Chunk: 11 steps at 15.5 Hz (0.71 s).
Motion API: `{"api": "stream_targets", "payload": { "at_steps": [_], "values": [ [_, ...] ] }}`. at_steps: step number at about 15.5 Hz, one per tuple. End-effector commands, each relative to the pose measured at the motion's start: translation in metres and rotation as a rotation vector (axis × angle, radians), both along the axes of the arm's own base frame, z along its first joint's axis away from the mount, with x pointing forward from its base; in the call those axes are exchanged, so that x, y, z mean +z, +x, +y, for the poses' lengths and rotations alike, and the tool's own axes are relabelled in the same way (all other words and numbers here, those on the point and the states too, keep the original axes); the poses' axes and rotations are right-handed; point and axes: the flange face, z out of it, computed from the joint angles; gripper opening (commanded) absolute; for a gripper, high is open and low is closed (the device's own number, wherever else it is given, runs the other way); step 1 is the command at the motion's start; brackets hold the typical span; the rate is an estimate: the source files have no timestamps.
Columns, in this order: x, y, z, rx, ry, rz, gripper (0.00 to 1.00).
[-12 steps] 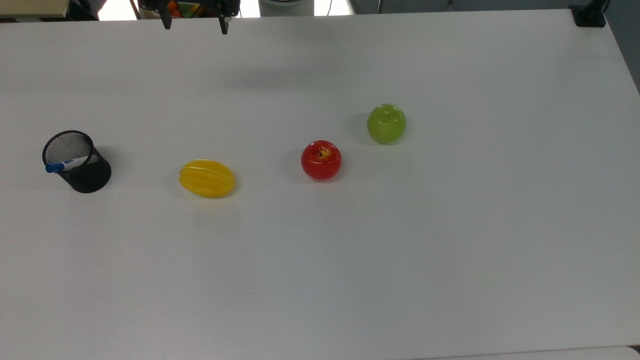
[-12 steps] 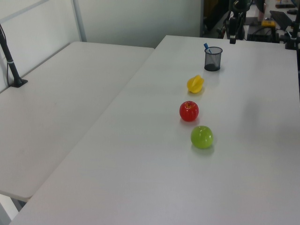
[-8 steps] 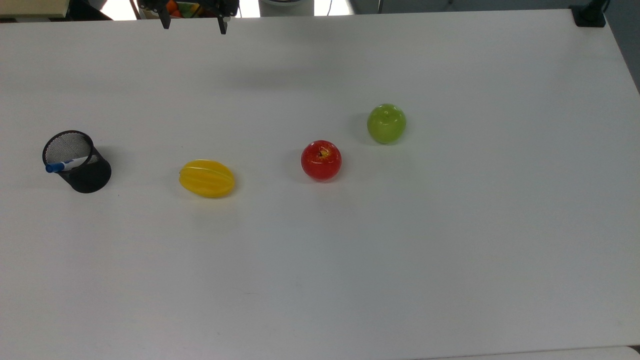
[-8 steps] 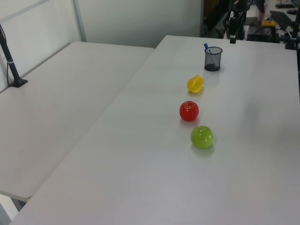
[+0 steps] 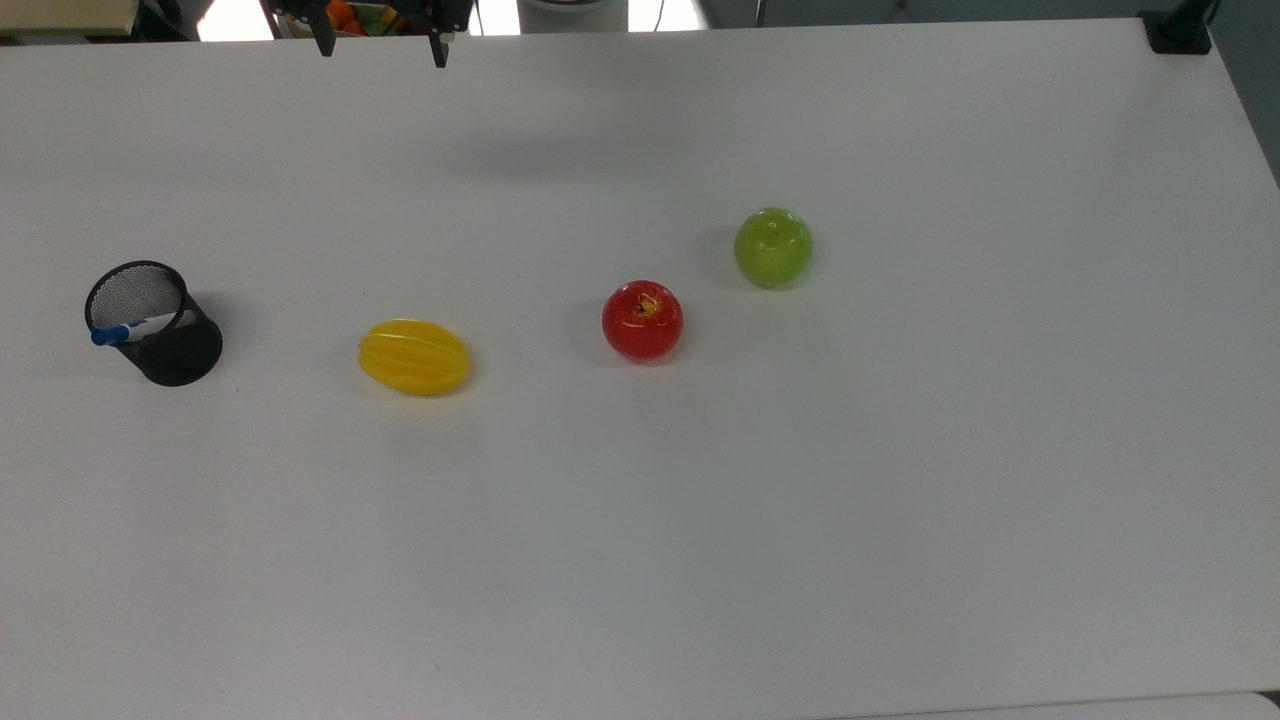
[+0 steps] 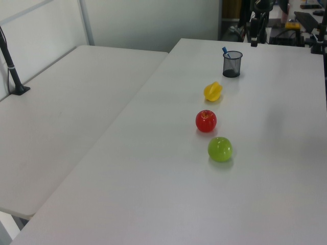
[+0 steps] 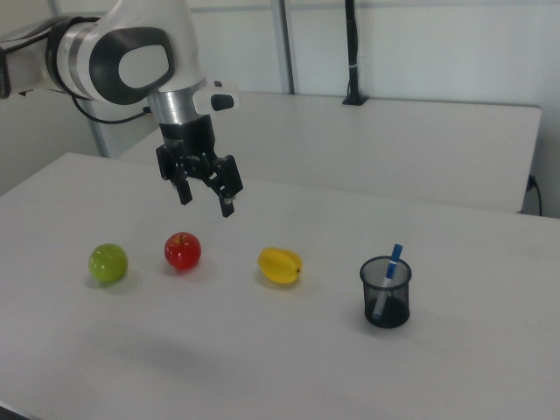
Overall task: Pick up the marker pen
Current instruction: 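Move the open gripper toward the black mesh pen cup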
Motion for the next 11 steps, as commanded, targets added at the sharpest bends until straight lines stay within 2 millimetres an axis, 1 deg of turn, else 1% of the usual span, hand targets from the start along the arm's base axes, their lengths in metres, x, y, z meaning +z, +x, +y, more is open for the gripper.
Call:
{"api": "stream_targets", "payload": {
  "at_steps": [1,2,3,6,8,11],
  "values": [
    [-0.002,0.010,-0.002,0.013,0.000,-0.066,1.00],
    [-0.003,0.012,-0.005,0.006,0.001,-0.068,1.00],
    [0.006,0.014,-0.012,-0.005,0.001,-0.085,1.00],
    [0.005,0.017,-0.021,-0.022,0.003,-0.087,1.00],
    [-0.007,0.023,-0.028,-0.031,0.001,-0.071,1.00],
    [0.002,0.036,-0.051,-0.065,-0.014,-0.154,1.00]
  ]
}}
